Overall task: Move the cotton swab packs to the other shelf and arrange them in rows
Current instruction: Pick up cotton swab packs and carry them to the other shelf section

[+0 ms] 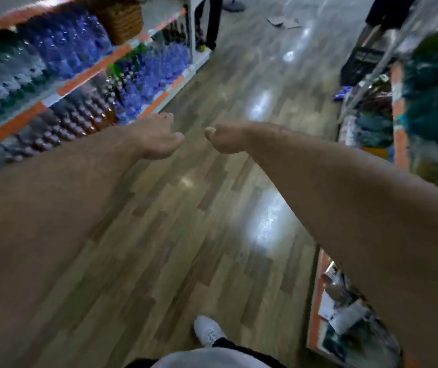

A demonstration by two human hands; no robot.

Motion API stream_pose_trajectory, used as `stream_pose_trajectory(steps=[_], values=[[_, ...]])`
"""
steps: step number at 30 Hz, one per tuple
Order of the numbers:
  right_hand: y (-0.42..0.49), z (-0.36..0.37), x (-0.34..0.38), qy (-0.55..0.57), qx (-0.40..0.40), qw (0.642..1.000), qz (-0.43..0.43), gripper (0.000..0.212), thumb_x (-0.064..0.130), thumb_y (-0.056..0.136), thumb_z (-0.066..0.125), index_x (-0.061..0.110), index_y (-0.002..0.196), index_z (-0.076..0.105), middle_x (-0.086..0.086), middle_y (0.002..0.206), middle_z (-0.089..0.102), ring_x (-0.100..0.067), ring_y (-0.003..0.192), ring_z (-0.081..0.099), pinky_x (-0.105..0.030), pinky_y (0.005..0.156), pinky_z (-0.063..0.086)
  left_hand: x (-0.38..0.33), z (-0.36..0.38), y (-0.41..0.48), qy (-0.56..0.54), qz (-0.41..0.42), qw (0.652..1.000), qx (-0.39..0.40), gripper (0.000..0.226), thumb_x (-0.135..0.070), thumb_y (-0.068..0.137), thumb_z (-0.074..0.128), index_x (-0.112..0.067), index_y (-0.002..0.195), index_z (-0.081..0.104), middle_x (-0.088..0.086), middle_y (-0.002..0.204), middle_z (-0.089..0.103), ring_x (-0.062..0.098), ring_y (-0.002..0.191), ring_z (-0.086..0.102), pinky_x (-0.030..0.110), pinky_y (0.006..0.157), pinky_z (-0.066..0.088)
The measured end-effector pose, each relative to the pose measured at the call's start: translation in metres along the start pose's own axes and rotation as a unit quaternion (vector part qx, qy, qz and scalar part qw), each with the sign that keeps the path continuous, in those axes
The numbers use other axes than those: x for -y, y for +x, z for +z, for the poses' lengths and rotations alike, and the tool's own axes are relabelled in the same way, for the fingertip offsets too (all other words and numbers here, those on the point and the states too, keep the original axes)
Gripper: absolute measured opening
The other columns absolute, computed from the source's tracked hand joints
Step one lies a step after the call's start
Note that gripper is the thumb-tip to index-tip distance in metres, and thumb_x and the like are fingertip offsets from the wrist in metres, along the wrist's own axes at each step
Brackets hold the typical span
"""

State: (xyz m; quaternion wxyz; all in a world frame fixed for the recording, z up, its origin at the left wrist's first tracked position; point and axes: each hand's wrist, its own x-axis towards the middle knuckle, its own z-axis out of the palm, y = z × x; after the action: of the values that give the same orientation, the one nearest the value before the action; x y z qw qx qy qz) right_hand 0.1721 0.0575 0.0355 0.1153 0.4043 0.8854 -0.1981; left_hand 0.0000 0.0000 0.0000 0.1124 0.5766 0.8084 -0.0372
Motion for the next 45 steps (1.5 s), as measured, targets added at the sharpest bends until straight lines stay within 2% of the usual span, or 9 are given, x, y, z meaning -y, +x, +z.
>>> stream_pose_trajectory(steps=[5,8,15,19,22,28,31,38,45], values=[[-0.029,0.012,-0.054,0.03,-0.009,0.996,0.083,0.046,0.031,0.108,0.019,0.01,0.117,0.059,-0.009,0.133,0.049,-0.022,0.127,0.044,-0.028,0.099,0.032,-0.066,0.01,0.023,0.01,0.107,0.994,0.022,0.072,-0.046,0.099,0.034,-0.002,0.153,0.019,0.016,0.162,0.019,0.027,0.148,0.023,0.045,0.119,0.022],[-0.062,0.022,-0.066,0.047,-0.025,0.988,0.148,0.049,0.031,0.108,0.02,0.007,0.144,0.042,-0.015,0.152,0.037,-0.027,0.14,0.034,-0.028,0.109,0.026,-0.094,0.017,0.02,0.013,0.166,0.985,0.04,0.077,-0.05,0.095,0.033,-0.001,0.153,0.02,0.017,0.162,0.019,0.029,0.149,0.021,0.041,0.12,0.021],[-0.136,0.052,-0.079,0.056,-0.017,0.966,0.253,0.052,0.033,0.108,0.018,0.004,0.148,0.036,-0.016,0.156,0.032,-0.027,0.144,0.027,-0.029,0.112,0.023,-0.152,0.032,-0.009,0.039,0.274,0.96,0.039,0.067,-0.042,0.102,0.033,0.001,0.153,0.019,0.02,0.162,0.015,0.03,0.149,0.017,0.036,0.117,0.018],[-0.168,0.065,-0.085,0.07,-0.026,0.949,0.307,0.054,0.038,0.108,0.019,0.008,0.15,0.035,-0.013,0.156,0.032,-0.026,0.144,0.029,-0.032,0.114,0.024,-0.171,0.041,-0.02,0.045,0.32,0.945,0.053,0.068,-0.046,0.099,0.033,0.001,0.147,0.027,0.021,0.158,0.025,0.035,0.145,0.026,0.041,0.114,0.026],[-0.185,0.068,-0.084,0.086,-0.034,0.942,0.321,0.052,0.036,0.108,0.019,0.009,0.15,0.034,-0.013,0.155,0.033,-0.026,0.144,0.029,-0.032,0.113,0.025,-0.181,0.04,-0.029,0.056,0.346,0.935,0.054,0.074,-0.049,0.096,0.03,0.002,0.149,0.024,0.021,0.159,0.021,0.033,0.147,0.022,0.044,0.118,0.023],[-0.192,0.059,-0.092,0.077,-0.037,0.934,0.346,0.054,0.037,0.108,0.017,0.007,0.15,0.032,-0.013,0.156,0.032,-0.026,0.144,0.027,-0.031,0.113,0.024,-0.204,0.029,-0.025,0.061,0.36,0.93,0.039,0.071,-0.043,0.101,0.031,-0.001,0.154,0.013,0.018,0.163,0.011,0.029,0.15,0.014,0.038,0.12,0.018],[-0.185,0.049,-0.105,0.084,-0.039,0.932,0.35,0.055,0.039,0.108,0.017,0.007,0.151,0.031,-0.013,0.157,0.03,-0.026,0.145,0.025,-0.033,0.115,0.023,-0.215,0.021,-0.009,0.059,0.367,0.928,0.039,0.071,-0.044,0.099,0.03,0.001,0.152,0.018,0.019,0.161,0.016,0.031,0.148,0.019,0.039,0.117,0.021],[-0.154,0.015,-0.165,0.092,-0.054,0.929,0.354,0.059,0.045,0.106,0.02,0.008,0.151,0.031,-0.013,0.157,0.029,-0.028,0.145,0.026,-0.037,0.116,0.024,-0.258,0.002,0.039,0.074,0.353,0.932,0.031,0.072,-0.044,0.1,0.029,-0.001,0.155,0.01,0.016,0.164,0.007,0.027,0.151,0.01,0.039,0.122,0.014],[-0.123,-0.04,-0.24,0.067,-0.044,0.943,0.323,0.053,0.034,0.108,0.019,0.003,0.148,0.033,-0.017,0.153,0.035,-0.03,0.14,0.033,-0.034,0.111,0.029,-0.319,-0.029,0.096,0.051,0.338,0.939,0.039,0.074,-0.047,0.1,0.025,-0.002,0.156,0.004,0.014,0.164,0.002,0.025,0.152,0.003,0.04,0.123,0.008]])
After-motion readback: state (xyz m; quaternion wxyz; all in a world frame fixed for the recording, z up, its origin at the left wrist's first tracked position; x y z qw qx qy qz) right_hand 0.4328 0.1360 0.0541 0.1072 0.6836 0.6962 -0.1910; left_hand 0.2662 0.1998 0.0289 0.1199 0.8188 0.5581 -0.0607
